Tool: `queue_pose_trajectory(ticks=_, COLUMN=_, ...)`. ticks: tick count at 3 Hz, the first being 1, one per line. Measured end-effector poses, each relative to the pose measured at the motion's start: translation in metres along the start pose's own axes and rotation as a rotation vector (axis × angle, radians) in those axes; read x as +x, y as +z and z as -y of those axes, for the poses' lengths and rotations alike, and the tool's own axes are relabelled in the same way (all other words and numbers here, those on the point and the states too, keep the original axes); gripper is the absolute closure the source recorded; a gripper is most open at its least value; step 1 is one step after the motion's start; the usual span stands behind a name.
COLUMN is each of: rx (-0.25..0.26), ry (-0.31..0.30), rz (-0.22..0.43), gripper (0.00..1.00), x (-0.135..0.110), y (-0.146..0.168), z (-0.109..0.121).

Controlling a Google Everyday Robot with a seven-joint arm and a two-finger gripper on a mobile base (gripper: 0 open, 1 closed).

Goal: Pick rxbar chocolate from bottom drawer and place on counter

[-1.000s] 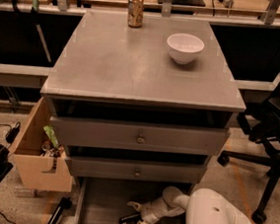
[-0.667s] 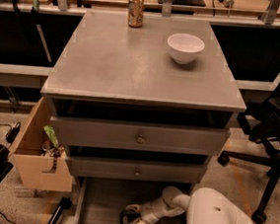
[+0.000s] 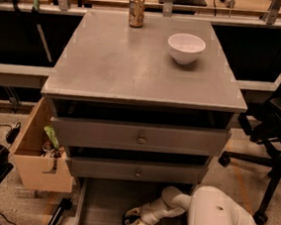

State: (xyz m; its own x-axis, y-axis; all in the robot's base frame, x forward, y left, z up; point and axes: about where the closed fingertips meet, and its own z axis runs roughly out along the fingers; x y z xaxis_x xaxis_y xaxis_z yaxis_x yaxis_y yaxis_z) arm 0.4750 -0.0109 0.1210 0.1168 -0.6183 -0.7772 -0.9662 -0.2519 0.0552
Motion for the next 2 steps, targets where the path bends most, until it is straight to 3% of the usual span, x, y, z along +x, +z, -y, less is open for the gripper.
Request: queue_pose_trajectory(ticks=2, rx=0.050, ry=-0.099, rz=0.234, gripper=1.00, x=-0.080, y=-0.065, z=-0.018)
